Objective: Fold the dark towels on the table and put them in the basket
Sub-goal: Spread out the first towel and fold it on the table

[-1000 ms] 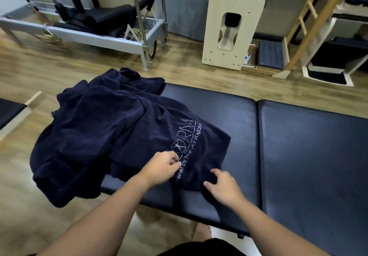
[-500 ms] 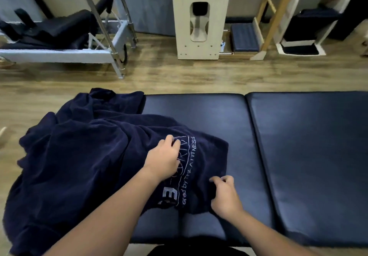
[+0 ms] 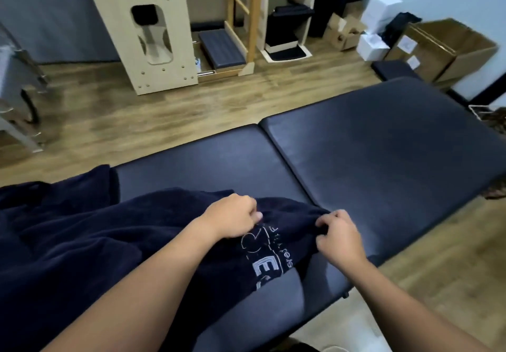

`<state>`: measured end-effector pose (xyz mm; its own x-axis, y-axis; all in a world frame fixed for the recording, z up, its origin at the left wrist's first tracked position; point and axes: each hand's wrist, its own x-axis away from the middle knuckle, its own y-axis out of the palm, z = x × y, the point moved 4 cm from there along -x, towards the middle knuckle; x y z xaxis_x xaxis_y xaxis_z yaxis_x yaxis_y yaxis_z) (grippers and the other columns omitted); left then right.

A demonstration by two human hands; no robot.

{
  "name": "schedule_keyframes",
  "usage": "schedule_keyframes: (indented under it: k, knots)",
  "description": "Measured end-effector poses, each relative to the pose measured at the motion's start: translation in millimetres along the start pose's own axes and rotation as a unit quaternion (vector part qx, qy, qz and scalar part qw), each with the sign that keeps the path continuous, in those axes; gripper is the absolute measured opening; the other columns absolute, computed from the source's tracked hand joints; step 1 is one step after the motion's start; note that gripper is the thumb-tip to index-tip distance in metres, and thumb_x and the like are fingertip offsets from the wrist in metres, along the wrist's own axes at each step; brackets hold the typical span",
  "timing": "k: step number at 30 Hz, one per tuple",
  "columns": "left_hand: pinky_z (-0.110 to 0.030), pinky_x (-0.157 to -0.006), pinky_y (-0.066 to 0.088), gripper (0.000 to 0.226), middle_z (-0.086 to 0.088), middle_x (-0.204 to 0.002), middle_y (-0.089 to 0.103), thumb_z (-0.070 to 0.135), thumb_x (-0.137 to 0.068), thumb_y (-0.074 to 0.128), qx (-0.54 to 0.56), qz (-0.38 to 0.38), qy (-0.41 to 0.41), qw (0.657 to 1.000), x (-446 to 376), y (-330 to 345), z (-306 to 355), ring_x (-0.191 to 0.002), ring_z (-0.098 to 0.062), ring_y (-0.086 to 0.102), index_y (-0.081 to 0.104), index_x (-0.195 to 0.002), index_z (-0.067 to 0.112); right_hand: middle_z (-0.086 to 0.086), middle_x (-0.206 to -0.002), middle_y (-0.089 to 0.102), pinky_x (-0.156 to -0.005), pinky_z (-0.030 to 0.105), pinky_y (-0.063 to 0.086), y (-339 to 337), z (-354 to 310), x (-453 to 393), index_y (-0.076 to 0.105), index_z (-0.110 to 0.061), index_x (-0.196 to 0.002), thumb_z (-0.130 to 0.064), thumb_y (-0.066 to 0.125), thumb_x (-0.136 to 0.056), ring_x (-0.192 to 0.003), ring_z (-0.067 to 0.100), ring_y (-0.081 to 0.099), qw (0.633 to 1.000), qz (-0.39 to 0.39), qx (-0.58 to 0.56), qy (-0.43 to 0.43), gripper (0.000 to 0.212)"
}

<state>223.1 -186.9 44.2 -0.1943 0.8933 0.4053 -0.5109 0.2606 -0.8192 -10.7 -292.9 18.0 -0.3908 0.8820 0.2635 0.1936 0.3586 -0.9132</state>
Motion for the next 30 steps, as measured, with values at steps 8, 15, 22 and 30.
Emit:
schedule_keyframes:
  k: [8,15,22,30]
  knots:
    - [-0.041,-0.082,0.048,0.056,-0.007,-0.129,0.063,0.043,-0.091,0.066,-0.145,-0.067,-0.113,0.981,-39.3,30.8,-29.3,-0.118,-0.032,0.061,0.047,-0.137,0.017,0.011,-0.113,0.067,-0.082,0.033,0.05,67.2,22.2,36.2,0.064,-0.014,-0.107,-0.045,0.081,-0.075,-0.109,0.032,0.064,0.968,-0.075,-0.079,0.226,0.048]
    - [-0.04,-0.077,0.052,0.02,-0.006,-0.091,0.068,0.019,-0.086,0.054,0.014,0.025,-0.094,0.995,-49.0,19.3,-10.3,-0.092,-0.036,0.066,0.045,-0.104,0.017,-0.005,-0.098,0.063,-0.078,0.026,0.042,76.3,-0.2,33.0,0.066,-0.025,-0.08,-0.02,0.075,-0.08,-0.089,0.012,0.059,0.958,0.008,-0.273,0.084,0.01]
    - [-0.039,-0.074,0.043,0.016,-0.007,-0.091,0.062,0.019,-0.093,0.056,0.118,0.11,-0.035,0.986,-57.8,-9.4,21.5,-0.09,-0.035,0.057,0.043,-0.101,0.021,-0.008,-0.055,0.029,-0.054,0.036,0.029,43.2,7.7,39.5,0.028,-0.017,-0.065,-0.007,0.064,-0.077,-0.057,0.011,0.025,0.935,0.093,-0.327,0.101,0.039]
    - [-0.044,-0.076,0.045,0.023,-0.012,-0.089,0.065,0.024,-0.096,0.059,0.141,0.12,0.018,0.983,-92.1,9.9,89.1,-0.086,-0.037,0.056,0.036,-0.098,0.022,-0.003,-0.07,0.059,-0.065,0.036,0.034,9.8,81.8,25.5,0.042,-0.019,-0.081,-0.016,0.062,-0.087,-0.075,0.03,0.051,0.956,0.079,-0.234,0.16,0.021]
